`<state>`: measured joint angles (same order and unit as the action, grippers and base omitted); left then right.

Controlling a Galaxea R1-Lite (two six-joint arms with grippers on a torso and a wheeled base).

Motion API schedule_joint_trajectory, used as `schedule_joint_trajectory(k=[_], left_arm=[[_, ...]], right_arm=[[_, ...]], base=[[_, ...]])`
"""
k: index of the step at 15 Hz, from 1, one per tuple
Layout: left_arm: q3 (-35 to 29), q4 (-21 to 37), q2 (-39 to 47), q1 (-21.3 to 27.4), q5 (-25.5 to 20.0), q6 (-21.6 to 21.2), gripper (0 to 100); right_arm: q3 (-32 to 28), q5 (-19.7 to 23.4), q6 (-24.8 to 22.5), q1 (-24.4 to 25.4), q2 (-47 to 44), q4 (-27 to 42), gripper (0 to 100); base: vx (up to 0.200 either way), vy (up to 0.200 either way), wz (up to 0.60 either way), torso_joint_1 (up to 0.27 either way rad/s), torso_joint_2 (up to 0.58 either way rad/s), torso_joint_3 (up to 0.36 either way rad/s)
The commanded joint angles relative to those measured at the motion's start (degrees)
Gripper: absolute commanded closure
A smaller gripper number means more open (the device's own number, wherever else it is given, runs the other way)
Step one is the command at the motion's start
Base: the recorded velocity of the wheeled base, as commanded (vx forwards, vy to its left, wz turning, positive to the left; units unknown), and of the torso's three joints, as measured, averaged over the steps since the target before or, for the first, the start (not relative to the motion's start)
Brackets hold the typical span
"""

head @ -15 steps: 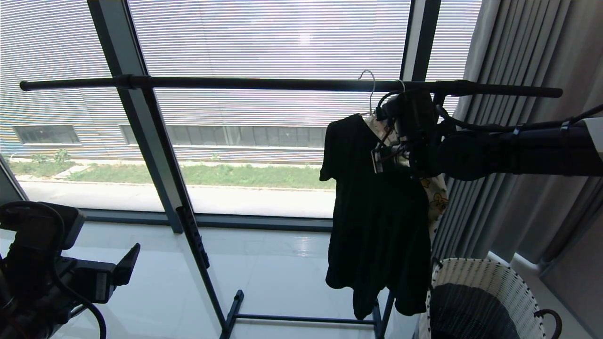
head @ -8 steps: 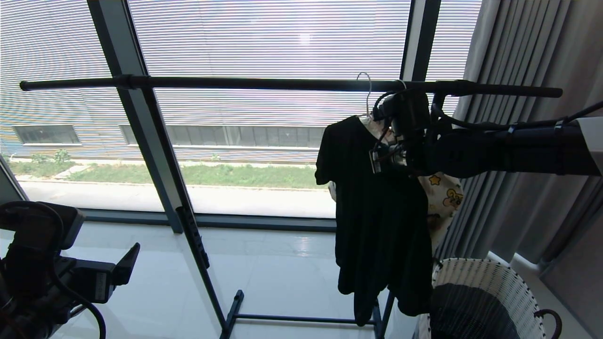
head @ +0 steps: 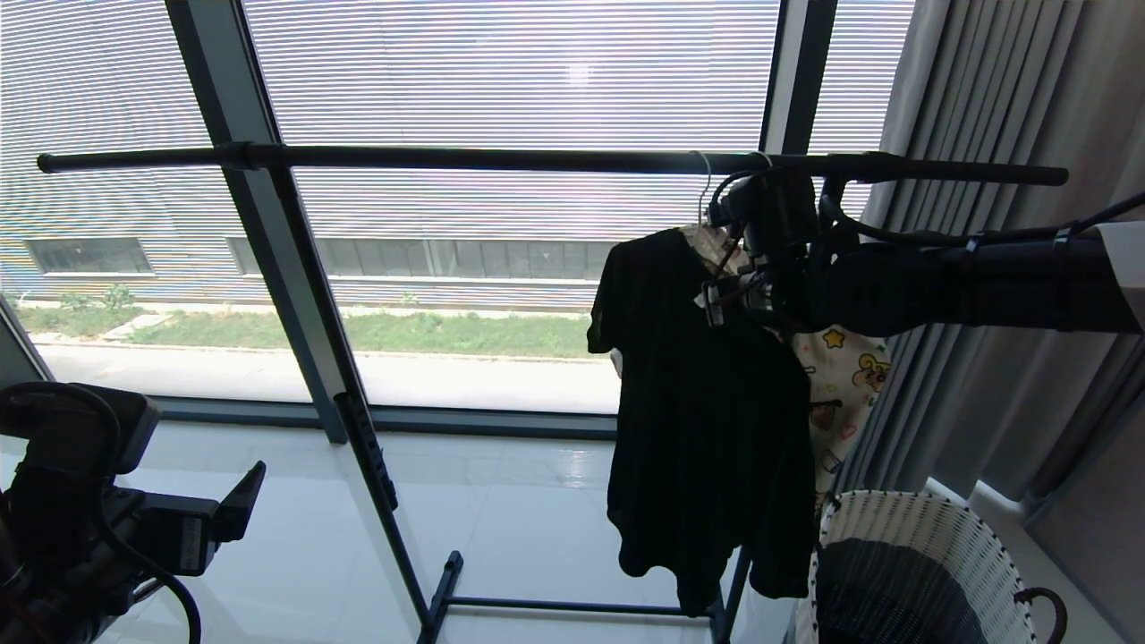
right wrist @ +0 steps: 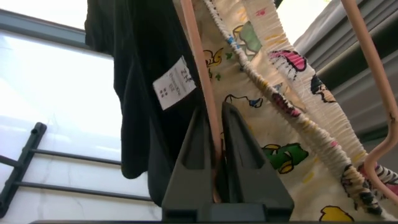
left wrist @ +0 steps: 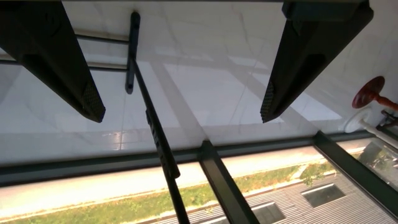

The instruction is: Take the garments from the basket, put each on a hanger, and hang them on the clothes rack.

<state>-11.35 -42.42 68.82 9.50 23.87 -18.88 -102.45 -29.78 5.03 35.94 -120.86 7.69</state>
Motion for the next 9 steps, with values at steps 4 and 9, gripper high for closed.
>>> schedule_joint_trajectory(k=[4,9], left_arm=[[-0.2,0.0,-0.2,-0.2,0.0,0.2,0],[1.3,0.0,-0.8,-1.9,0.0,0.3,0]], right_arm=[[0.3,-0.1,0.0,-0.3,4.0,0.2,0],[15.0,2.1,1.4,-4.4,22.7,4.4,0]], base=[[0.0,0.0,0.0,0.0,0.0,0.0],[0.0,0.0,0.0,0.0,0.0,0.0]])
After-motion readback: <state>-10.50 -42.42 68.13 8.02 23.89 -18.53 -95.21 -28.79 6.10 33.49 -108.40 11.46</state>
